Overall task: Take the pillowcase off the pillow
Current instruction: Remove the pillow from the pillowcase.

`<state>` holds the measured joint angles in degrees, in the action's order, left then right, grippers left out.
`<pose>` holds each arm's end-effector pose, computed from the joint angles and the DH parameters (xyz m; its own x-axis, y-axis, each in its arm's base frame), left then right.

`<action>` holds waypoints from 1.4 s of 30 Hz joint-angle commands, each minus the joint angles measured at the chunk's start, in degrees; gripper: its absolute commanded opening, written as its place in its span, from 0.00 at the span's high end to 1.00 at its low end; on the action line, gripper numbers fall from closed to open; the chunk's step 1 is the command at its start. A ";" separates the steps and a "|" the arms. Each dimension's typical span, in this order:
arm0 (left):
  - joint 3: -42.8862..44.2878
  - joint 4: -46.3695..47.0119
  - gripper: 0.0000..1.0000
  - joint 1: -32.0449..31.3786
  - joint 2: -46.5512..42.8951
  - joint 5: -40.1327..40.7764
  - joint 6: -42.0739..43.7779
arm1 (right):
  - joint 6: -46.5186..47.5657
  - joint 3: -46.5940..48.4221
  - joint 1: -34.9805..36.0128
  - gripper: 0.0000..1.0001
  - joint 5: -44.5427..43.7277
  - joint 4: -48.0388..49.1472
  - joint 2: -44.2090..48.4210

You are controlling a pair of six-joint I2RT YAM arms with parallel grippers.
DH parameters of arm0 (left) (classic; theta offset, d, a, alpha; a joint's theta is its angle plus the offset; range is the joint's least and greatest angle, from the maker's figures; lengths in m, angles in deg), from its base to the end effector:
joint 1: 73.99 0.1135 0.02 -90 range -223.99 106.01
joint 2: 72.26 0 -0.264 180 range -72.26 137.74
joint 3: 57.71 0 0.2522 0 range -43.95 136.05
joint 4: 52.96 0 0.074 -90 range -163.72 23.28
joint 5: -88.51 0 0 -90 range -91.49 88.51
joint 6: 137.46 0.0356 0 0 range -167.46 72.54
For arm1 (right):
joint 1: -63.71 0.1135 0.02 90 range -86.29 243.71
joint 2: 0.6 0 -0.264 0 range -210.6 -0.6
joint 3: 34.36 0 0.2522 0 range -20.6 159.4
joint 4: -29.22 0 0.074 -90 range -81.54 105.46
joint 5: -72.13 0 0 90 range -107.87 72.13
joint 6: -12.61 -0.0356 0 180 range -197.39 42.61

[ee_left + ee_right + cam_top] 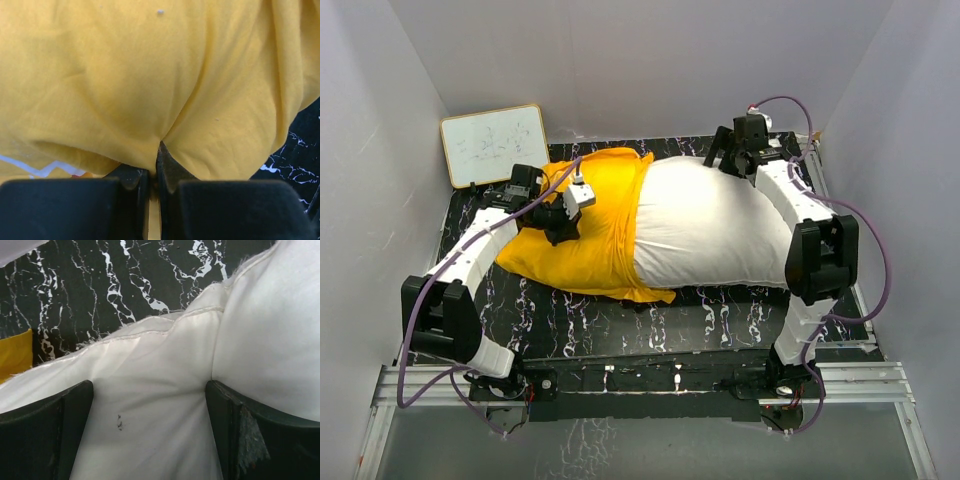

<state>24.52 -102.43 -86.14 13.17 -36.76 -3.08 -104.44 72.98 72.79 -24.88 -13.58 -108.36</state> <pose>0.3019 -0.0860 0.2806 -0.1960 0.6263 -0.7545 0.9112 0.4007 0.0960 0.4277 0.0639 0.2882 -0.6335 0.3558 -0.6870 0.2462 0.9345 0.2570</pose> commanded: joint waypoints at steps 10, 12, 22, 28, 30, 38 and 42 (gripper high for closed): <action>3.96 -11.09 0.35 0.41 -2.36 -2.88 -4.91 | -9.14 -4.22 1.39 0.90 18.46 18.10 9.88; 7.98 -11.78 0.17 2.64 -2.27 -5.60 -7.33 | -9.33 -5.42 1.38 0.92 23.94 25.87 12.15; 29.33 -12.77 0.03 14.74 9.48 -4.98 -10.67 | -4.14 -2.85 1.41 0.92 39.27 32.36 16.87; 33.57 -4.26 0.03 13.59 18.58 -5.71 -17.16 | 0.71 -7.52 1.38 0.92 37.65 30.76 24.75; 38.26 -4.93 0.03 12.23 22.89 -5.49 -19.45 | 2.51 -10.71 1.40 0.92 37.15 30.98 27.90; 42.04 -15.15 0.04 6.33 30.12 -12.10 -20.16 | 6.64 -29.79 1.44 0.92 36.16 37.97 40.75; 39.13 -26.66 0.39 3.51 29.98 -15.64 -12.53 | 7.74 -32.24 1.44 0.92 34.58 38.61 41.13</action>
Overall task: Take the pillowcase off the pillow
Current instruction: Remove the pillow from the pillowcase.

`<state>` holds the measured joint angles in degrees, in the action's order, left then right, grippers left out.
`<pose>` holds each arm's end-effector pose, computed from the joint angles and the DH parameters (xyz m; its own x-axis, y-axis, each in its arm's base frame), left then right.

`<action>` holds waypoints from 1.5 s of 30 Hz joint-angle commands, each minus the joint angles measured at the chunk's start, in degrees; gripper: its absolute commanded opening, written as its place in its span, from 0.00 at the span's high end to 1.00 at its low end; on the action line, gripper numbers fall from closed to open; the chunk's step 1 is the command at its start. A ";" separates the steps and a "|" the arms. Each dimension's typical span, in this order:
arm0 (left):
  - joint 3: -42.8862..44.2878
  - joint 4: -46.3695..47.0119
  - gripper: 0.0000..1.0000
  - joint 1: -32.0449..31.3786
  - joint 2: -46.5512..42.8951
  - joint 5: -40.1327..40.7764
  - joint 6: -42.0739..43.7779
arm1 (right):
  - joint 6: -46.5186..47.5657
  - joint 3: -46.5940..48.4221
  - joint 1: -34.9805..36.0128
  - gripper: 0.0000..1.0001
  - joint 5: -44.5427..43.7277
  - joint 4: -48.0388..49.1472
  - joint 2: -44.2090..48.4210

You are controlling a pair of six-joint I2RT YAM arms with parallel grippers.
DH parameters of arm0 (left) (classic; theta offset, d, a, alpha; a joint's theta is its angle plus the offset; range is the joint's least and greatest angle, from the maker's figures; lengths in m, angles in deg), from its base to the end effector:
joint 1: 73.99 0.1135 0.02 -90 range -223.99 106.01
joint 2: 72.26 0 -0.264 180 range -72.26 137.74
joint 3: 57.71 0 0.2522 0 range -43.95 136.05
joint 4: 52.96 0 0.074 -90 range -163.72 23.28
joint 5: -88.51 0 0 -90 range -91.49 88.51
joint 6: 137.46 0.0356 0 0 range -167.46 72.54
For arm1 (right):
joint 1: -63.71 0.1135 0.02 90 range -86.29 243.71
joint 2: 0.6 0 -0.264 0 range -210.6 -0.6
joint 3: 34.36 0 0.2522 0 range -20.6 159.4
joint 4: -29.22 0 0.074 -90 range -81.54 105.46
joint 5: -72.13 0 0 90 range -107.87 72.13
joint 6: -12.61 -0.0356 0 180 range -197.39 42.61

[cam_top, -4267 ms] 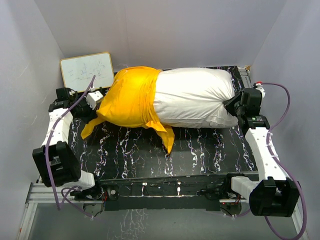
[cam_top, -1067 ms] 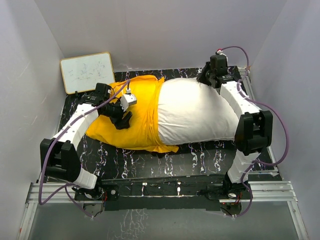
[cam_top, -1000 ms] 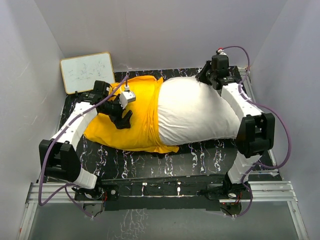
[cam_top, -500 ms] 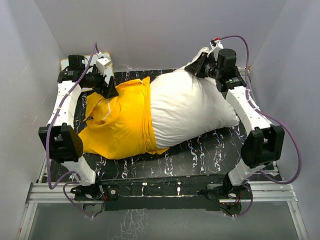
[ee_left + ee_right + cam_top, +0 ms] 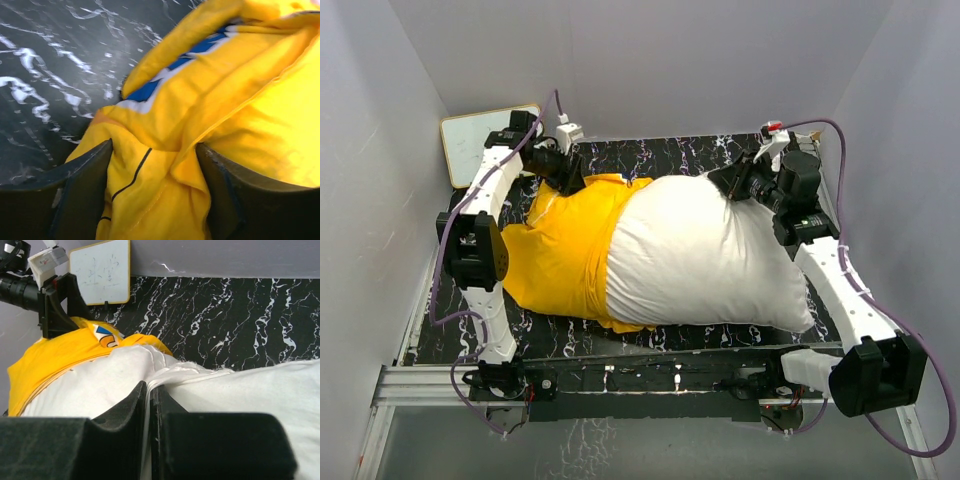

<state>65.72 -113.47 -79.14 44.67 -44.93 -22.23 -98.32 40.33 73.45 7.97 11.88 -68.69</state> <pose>0.4448 -0.0647 0.2966 -0.5297 0.3585 -0.7687 0.7665 0.5904 -0.2528 0.2696 0.0620 0.3677 -0.3767 0.2615 -0.8886 -0.4708 0.7721 0.4268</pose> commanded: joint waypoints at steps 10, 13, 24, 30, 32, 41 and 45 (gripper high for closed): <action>16.04 -4.44 1.00 -3.39 -9.18 11.12 -0.73 | -4.85 10.57 1.62 0.92 -9.41 19.54 -6.37; 27.46 -0.14 1.00 -3.46 -9.72 17.11 -1.18 | -1.92 11.09 1.77 0.92 -13.11 23.31 -7.04; -6.53 6.80 1.00 -3.47 -34.64 15.96 1.51 | -3.40 -0.35 1.77 0.92 -20.33 29.71 -6.63; -25.01 8.71 1.00 -3.41 -42.09 19.23 4.29 | -4.25 -10.47 1.69 0.92 -28.31 22.63 -0.72; -25.67 8.10 1.00 -3.38 -42.59 20.55 4.84 | -4.21 -10.75 1.67 0.92 -29.92 20.44 0.54; -22.14 -4.00 0.32 -2.85 -46.71 20.95 10.63 | -2.72 0.48 1.69 0.92 -34.08 7.06 -1.59; -20.65 -11.24 0.24 -2.85 -48.71 23.52 16.22 | -1.94 4.39 1.68 0.92 -33.59 4.37 -3.54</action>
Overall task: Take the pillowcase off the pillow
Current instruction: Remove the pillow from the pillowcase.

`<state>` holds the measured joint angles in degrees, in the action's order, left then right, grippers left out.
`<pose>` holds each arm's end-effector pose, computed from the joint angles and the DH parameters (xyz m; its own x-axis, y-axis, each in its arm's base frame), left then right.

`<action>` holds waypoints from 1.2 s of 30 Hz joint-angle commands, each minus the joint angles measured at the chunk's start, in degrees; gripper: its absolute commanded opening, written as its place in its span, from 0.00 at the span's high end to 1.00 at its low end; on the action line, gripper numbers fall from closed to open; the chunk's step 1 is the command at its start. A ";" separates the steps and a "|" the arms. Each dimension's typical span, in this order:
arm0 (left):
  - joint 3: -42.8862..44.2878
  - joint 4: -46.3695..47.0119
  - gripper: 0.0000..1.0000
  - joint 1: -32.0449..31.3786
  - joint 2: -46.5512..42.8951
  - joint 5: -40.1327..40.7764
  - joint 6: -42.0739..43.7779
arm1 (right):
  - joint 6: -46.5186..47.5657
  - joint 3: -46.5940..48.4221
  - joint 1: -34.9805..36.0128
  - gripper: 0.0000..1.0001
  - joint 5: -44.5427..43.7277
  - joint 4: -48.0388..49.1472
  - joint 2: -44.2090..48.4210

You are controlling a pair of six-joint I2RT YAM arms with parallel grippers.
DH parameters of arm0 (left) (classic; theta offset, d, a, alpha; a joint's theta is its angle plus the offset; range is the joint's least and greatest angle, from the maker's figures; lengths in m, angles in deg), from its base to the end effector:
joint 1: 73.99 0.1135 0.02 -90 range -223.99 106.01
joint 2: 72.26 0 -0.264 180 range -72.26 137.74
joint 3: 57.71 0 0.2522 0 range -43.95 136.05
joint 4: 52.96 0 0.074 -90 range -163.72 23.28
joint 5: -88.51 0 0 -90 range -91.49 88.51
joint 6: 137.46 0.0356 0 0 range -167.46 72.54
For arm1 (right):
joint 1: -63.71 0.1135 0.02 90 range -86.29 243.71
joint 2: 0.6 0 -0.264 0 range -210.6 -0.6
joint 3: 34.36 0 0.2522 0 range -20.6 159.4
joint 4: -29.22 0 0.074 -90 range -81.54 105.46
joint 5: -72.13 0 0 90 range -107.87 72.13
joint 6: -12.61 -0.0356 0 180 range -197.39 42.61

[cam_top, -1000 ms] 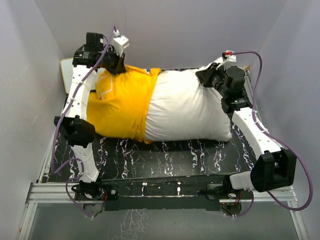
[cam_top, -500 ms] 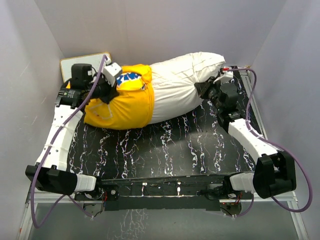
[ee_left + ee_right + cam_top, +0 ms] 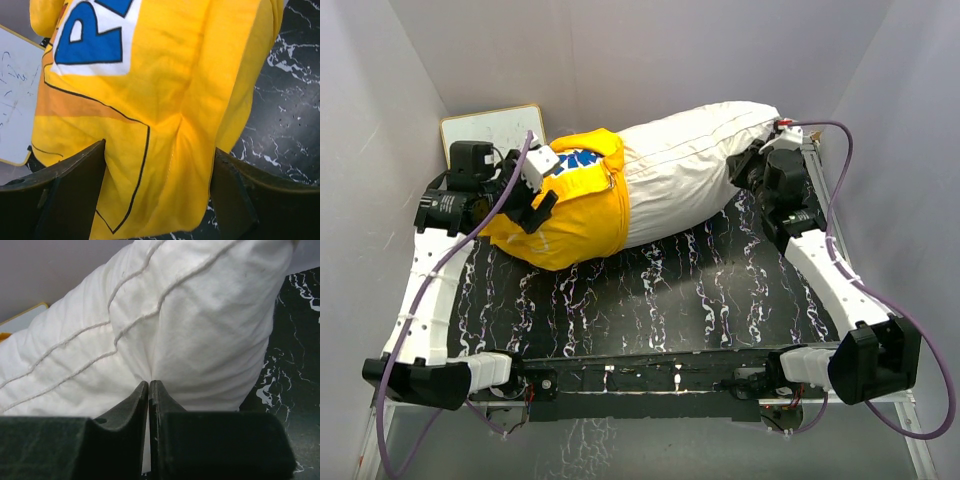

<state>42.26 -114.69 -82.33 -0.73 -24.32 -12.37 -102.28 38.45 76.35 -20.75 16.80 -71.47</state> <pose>0.2428 -0.0496 0.4254 -0.1830 0.5623 -0.8064 0.6842 0.6619 0.3063 0.2866 0.0624 0.3515 -0.2327 0.3786 -0.8958 -0.0798 0.9106 0.4056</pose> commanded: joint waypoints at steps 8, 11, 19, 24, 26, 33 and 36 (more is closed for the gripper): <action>0.68 -13.38 0.14 0.65 -3.22 9.49 15.66 | 2.60 8.81 -1.13 0.92 -4.12 -2.92 -2.52; -0.18 -16.64 0.15 1.02 -2.37 10.00 19.47 | 3.52 9.55 -1.21 0.92 -4.90 -3.89 -2.74; -2.27 -12.41 0.71 1.31 -2.11 10.96 16.22 | 3.97 14.30 -1.22 0.48 -0.72 -10.39 -7.77; 2.33 -9.44 1.00 1.31 1.33 10.37 10.66 | 3.65 14.12 -1.81 0.02 -1.45 -12.85 -7.27; 3.67 -9.30 1.00 1.31 2.24 10.90 10.28 | 3.61 14.14 -3.96 0.02 -2.01 -14.22 -6.57; 4.40 -8.72 1.00 1.44 2.74 12.63 11.56 | 3.48 15.31 -12.46 0.02 -6.15 -16.66 -5.54; 4.23 -8.67 1.00 1.42 2.68 11.70 11.22 | 1.38 15.92 -12.47 0.02 -0.32 -15.57 -7.09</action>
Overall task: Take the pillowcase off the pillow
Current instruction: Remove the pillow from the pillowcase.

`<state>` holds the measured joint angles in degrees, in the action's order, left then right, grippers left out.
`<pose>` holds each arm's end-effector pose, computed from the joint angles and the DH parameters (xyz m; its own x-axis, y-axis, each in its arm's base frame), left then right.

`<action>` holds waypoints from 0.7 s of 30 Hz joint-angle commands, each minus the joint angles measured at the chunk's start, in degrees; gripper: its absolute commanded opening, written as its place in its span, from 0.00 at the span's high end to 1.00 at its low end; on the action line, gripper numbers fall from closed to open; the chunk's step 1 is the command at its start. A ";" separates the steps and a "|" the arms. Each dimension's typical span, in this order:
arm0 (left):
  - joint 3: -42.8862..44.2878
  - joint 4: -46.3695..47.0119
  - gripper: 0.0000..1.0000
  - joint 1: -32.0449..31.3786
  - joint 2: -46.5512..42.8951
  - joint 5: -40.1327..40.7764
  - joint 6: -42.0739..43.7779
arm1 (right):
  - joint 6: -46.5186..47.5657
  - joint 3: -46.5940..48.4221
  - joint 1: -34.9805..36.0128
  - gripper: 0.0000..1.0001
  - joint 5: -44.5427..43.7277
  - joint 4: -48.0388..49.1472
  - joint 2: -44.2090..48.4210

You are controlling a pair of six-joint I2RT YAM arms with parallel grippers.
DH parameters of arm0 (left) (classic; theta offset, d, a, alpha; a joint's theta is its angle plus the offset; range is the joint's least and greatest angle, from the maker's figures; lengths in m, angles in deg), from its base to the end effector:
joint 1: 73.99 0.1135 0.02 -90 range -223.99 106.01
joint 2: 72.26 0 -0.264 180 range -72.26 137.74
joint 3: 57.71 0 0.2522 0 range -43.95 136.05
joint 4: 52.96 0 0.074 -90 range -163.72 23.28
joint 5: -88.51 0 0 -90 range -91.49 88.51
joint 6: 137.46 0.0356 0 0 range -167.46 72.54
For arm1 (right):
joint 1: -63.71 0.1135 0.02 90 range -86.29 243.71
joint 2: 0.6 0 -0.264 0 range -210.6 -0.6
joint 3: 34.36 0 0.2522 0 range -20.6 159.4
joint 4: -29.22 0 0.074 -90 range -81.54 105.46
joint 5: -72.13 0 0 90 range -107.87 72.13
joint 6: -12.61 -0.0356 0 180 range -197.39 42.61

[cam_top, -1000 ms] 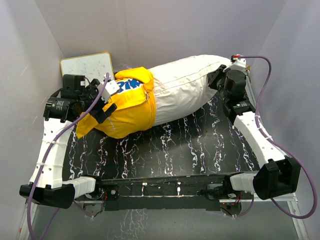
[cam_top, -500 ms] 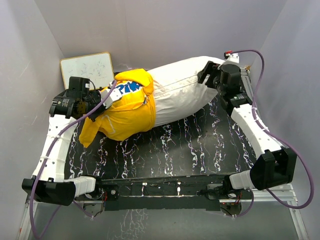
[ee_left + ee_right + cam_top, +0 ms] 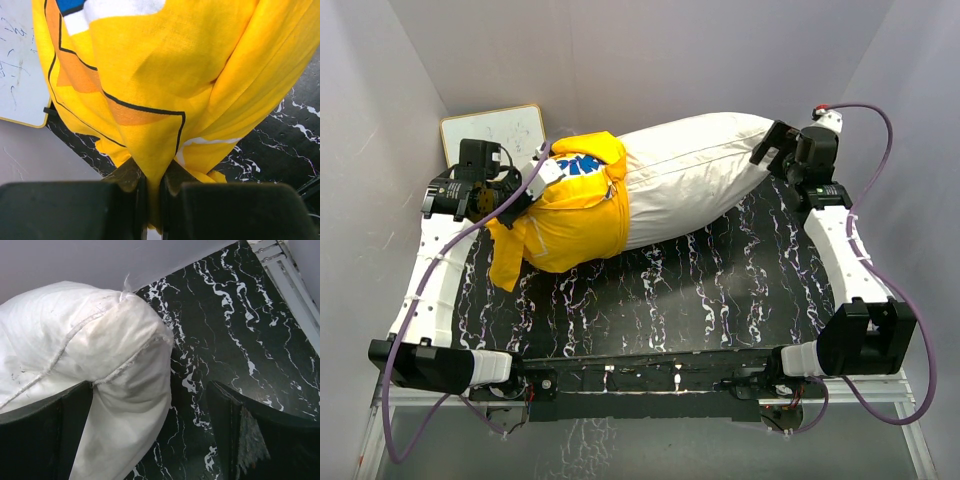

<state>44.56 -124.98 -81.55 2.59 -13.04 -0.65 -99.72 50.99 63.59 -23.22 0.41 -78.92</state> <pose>0.2493 -0.0403 0.4080 -0.2794 0.7577 -0.5898 0.6924 0.5845 0.4229 0.3185 -0.0040 0.3623 -0.3095 0.3789 -0.8721 0.2230 0.9205 0.3208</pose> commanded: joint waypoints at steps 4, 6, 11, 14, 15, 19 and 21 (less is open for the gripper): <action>2.30 1.66 1.00 0.61 -0.67 -0.09 -0.58 | -7.86 -1.51 0.30 0.02 31.83 20.18 -0.47; 2.97 1.28 1.00 0.62 -0.51 -0.46 -0.43 | -15.64 -4.97 0.30 0.02 43.59 33.11 -1.43; 4.34 1.39 1.00 0.61 0.28 -2.09 -0.61 | -20.57 -7.99 4.83 0.02 54.01 45.14 -3.99; 5.79 0.50 1.00 0.67 1.31 -3.76 -1.11 | -8.70 -4.27 9.67 0.02 49.63 30.62 -6.03; 6.13 0.39 1.00 0.62 1.57 -3.96 -1.37 | -5.84 -3.81 10.80 0.02 47.84 28.17 -6.84; 7.80 -0.49 1.00 0.61 1.76 -5.23 -1.39 | 1.82 -1.93 14.26 0.02 32.13 17.45 -10.35; 8.72 -1.18 1.00 0.61 1.49 -6.05 -1.20 | 3.61 -0.34 15.16 0.20 20.85 13.44 -11.86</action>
<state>49.50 -125.97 -80.43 5.24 -13.48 -1.22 -103.13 46.75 74.93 11.91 25.11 -87.84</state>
